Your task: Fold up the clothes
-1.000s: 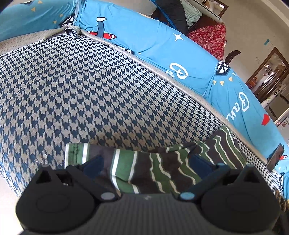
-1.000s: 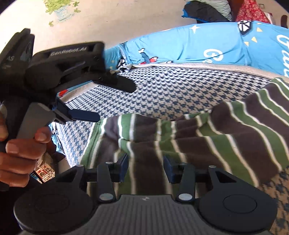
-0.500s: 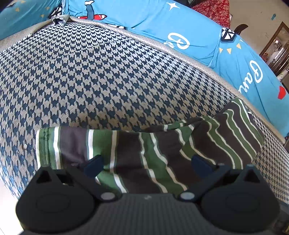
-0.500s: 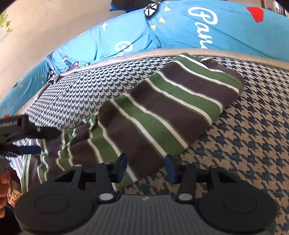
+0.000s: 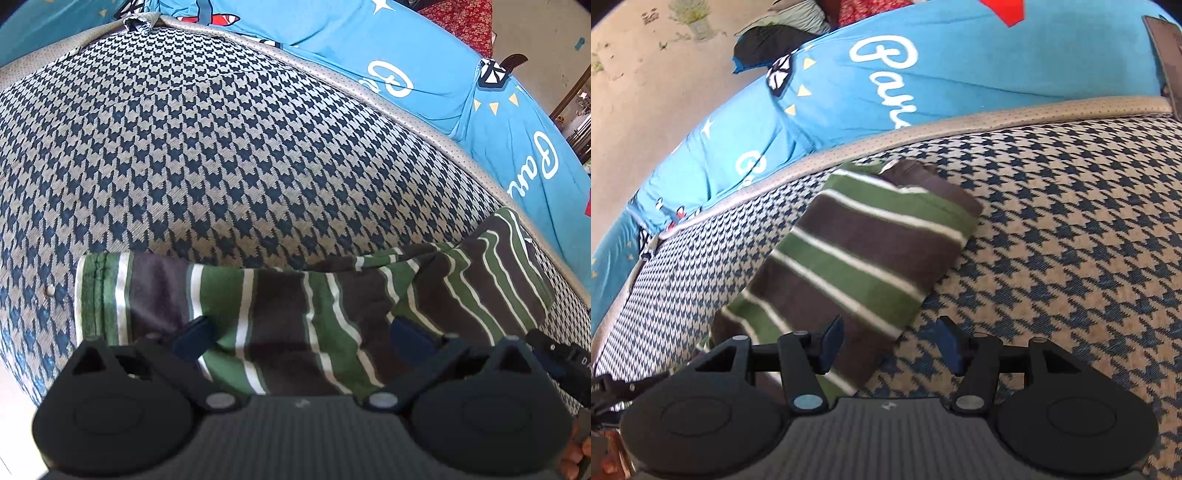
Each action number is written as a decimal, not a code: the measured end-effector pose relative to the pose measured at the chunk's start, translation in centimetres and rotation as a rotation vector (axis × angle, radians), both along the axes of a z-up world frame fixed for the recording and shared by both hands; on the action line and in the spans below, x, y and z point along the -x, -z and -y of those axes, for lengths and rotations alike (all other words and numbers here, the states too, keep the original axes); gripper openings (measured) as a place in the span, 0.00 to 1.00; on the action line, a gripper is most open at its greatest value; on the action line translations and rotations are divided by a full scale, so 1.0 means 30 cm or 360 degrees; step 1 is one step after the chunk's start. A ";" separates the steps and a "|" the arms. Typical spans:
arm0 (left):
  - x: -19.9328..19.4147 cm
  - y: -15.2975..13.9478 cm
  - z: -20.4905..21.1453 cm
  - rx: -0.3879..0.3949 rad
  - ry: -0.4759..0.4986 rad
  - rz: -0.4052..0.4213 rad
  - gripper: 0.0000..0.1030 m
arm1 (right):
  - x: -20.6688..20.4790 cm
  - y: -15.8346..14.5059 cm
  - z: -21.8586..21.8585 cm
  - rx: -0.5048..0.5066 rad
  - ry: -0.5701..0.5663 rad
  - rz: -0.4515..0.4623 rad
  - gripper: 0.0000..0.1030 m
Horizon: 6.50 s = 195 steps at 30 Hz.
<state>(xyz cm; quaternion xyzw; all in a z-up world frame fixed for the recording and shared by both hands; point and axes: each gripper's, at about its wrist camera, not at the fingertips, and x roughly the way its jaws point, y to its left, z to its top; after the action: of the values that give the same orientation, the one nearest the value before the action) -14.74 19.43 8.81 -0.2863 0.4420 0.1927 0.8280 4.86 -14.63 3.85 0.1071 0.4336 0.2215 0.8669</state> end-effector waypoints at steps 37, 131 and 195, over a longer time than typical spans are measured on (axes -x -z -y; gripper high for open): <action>0.055 -0.009 -0.020 0.0042 0.0030 -0.0015 1.00 | -0.203 0.071 -0.002 -0.0162 0.0193 0.0229 0.20; -0.049 0.067 0.187 -0.0052 0.0221 0.0031 1.00 | 0.205 -0.150 0.408 0.0743 -0.0118 0.0393 0.39; -0.214 0.102 0.136 -0.0057 0.0112 -0.0071 1.00 | -0.025 -0.124 0.019 0.0493 0.0090 0.0466 0.71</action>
<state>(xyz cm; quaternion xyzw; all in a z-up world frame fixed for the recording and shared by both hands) -8.31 15.36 5.74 -0.2514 0.4665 0.1776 0.8292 5.60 -15.20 7.57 -0.0485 0.3287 0.1410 0.9326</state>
